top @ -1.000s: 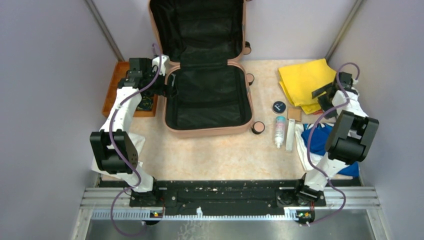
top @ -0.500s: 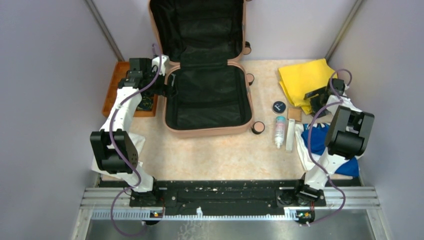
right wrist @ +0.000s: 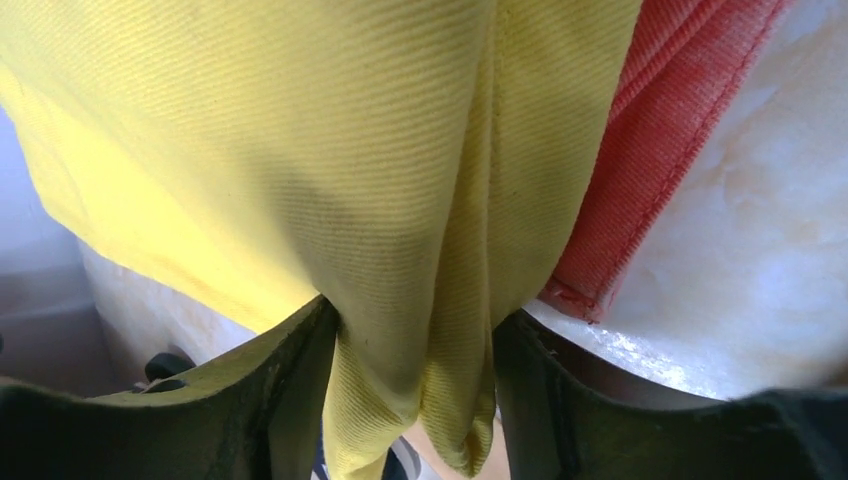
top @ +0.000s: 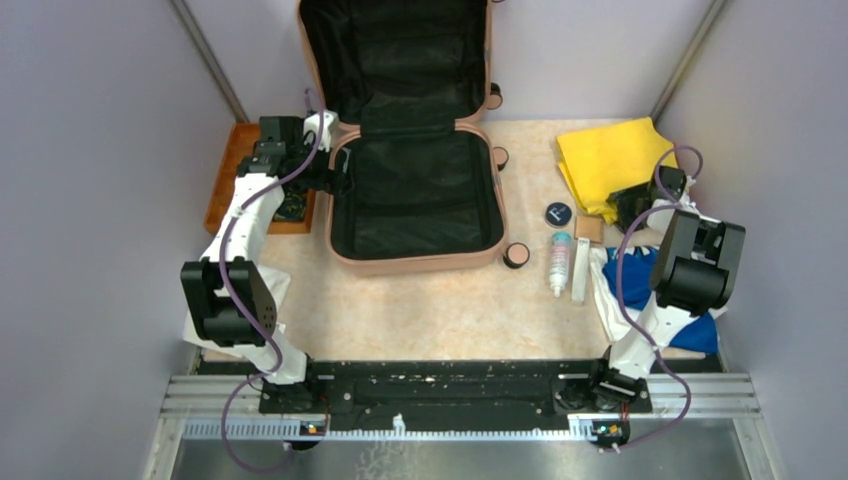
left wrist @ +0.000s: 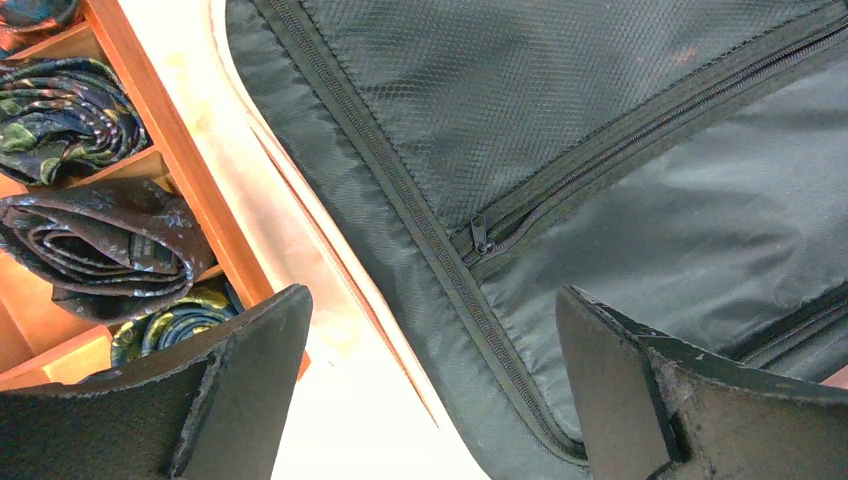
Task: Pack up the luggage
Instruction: Pick up the clothes from the corner of the board.
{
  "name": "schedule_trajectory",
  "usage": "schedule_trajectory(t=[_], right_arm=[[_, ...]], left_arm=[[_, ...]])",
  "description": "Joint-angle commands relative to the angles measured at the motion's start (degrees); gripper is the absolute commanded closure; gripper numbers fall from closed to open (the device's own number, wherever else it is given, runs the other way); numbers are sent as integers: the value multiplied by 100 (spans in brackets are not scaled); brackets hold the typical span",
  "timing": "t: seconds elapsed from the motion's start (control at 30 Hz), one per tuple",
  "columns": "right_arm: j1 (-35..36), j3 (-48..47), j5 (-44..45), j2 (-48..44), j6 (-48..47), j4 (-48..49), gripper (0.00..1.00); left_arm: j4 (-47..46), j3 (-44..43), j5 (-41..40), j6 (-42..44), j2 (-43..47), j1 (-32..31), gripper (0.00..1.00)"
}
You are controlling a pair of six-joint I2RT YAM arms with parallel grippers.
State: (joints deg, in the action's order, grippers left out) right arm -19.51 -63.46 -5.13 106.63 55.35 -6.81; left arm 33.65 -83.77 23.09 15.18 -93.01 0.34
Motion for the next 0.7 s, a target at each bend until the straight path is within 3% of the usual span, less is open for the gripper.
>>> schedule_trajectory(t=[0.0,0.07,0.1,0.23,0.4,0.57,0.67], right_arm=[[9,265,151,-204,31,163,57],[-2,271,89,-223,57,326,85],[-1,231,19,-203,87,373,90],[-4,-150,-422,-62,130,403,89],[-7,-358,-645,-195,313,424,100],[-8,-467,-802,-478,408,533,100],[-9,-712,-935,-402,410,241,88]], left_arm=[[-87,-108,33,34,-20,-12,2],[-72,-121,45,29,-15,-14,2],[-67,-122,34,38,-16,-9,2],[-55,-128,-22,55,-9,-8,2],[-47,-105,-10,50,1,-13,2],[-49,-129,30,26,4,-15,2],[-40,-155,36,25,2,-10,2]])
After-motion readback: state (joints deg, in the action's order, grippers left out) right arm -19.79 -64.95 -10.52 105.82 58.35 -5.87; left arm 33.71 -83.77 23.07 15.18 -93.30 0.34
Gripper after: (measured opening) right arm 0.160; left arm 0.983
